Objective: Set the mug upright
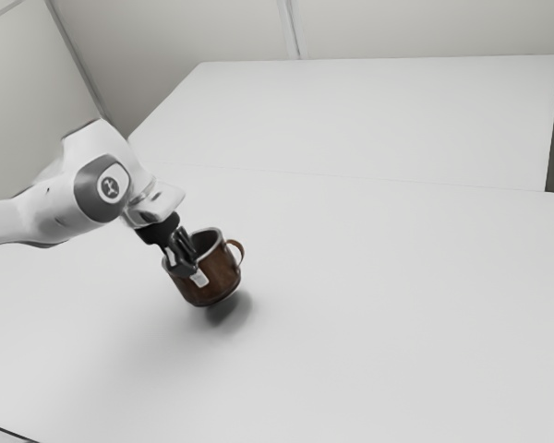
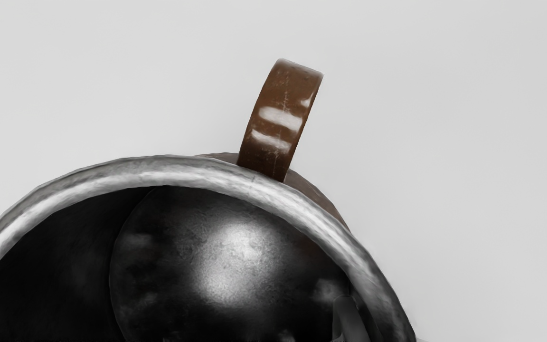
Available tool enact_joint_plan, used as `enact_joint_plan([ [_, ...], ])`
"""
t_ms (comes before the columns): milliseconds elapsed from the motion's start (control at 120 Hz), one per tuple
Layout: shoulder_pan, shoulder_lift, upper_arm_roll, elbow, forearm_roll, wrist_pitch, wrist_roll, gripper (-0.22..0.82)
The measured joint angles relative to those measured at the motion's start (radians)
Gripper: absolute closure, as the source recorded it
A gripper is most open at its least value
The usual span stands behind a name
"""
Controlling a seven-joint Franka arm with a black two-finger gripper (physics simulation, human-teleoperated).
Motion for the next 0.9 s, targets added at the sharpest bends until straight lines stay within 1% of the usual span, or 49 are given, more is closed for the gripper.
enact_joint_plan([
  [75,0.0,0.001,-0.029,-0.032,0.072,0.098,-0.002,0.78],
  [217,0.001,0.009,-0.054,-0.086,0.144,0.26,-0.005,0.78],
  [417,0.002,0.01,-0.066,-0.17,0.18,0.428,-0.01,0.78],
  [583,0.002,0.012,-0.071,-0.203,0.185,0.496,-0.013,0.78],
  [800,0.002,0.019,-0.073,-0.234,0.184,0.533,-0.02,0.78],
  [858,0.002,0.022,-0.073,-0.236,0.183,0.534,-0.024,0.74],
  [900,0.001,0.022,-0.073,-0.237,0.182,0.533,-0.025,0.67],
])
